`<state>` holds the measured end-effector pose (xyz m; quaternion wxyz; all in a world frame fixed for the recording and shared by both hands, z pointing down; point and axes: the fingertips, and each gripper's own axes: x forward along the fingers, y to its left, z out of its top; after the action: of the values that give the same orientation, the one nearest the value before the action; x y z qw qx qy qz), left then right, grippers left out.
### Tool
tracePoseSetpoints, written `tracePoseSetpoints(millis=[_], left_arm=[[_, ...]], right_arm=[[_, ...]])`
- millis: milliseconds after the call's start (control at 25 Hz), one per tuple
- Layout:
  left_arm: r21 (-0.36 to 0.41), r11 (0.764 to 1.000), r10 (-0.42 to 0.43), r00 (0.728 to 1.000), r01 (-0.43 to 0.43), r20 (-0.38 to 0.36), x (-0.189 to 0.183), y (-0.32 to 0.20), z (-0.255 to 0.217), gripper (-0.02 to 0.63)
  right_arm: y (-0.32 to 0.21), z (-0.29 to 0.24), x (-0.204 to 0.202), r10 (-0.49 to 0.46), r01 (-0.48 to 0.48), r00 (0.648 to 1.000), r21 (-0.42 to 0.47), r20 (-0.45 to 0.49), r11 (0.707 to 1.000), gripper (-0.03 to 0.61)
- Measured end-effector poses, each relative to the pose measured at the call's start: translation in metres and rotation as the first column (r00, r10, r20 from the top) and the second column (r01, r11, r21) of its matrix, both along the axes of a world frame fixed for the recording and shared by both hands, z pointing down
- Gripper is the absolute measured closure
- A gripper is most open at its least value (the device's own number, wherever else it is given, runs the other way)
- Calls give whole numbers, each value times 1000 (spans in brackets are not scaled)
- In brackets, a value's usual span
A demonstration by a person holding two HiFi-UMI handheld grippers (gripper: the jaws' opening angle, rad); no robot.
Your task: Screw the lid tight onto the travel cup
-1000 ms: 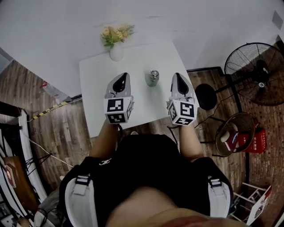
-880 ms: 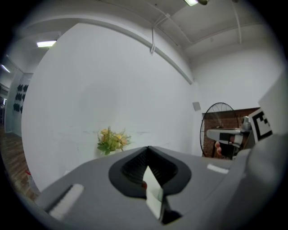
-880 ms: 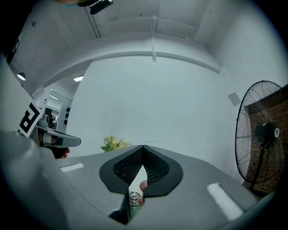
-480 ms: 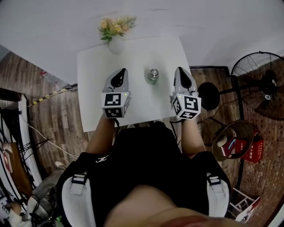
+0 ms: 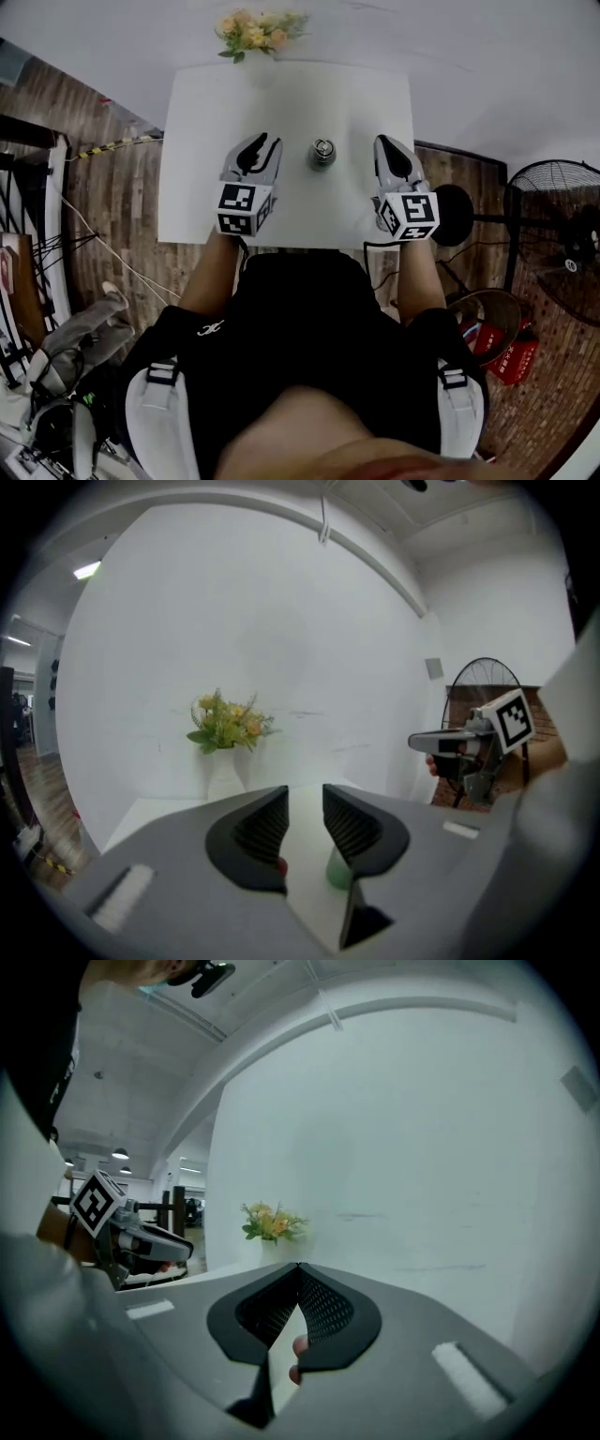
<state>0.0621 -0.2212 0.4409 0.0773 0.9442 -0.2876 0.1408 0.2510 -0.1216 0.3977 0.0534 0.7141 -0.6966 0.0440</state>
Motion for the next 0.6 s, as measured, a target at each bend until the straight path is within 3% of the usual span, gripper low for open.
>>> tracePoseSetpoints(millis=[80, 200, 280, 440, 600], left_arm=[[-8, 1000, 24, 1000, -24, 9, 8, 10, 12, 451], [-23, 999, 39, 999, -39, 17, 10, 17, 27, 413], [-36, 998, 48, 998, -47, 28, 11, 22, 35, 360], [-49, 995, 92, 995, -90, 48, 25, 36, 53, 312], [-61, 992, 118, 990, -113, 78, 36, 46, 76, 267]], right_arm=[[-3, 11, 5, -107, 108, 994, -6, 21, 994, 565], [-12, 27, -3, -269, 271, 962, -50, 38, 961, 441], [-17, 39, -7, -347, 347, 938, -102, 22, 932, 410], [-26, 65, -15, -496, 485, 868, -197, -10, 852, 347], [-35, 86, -30, -641, 618, 768, -264, 2, 740, 306]])
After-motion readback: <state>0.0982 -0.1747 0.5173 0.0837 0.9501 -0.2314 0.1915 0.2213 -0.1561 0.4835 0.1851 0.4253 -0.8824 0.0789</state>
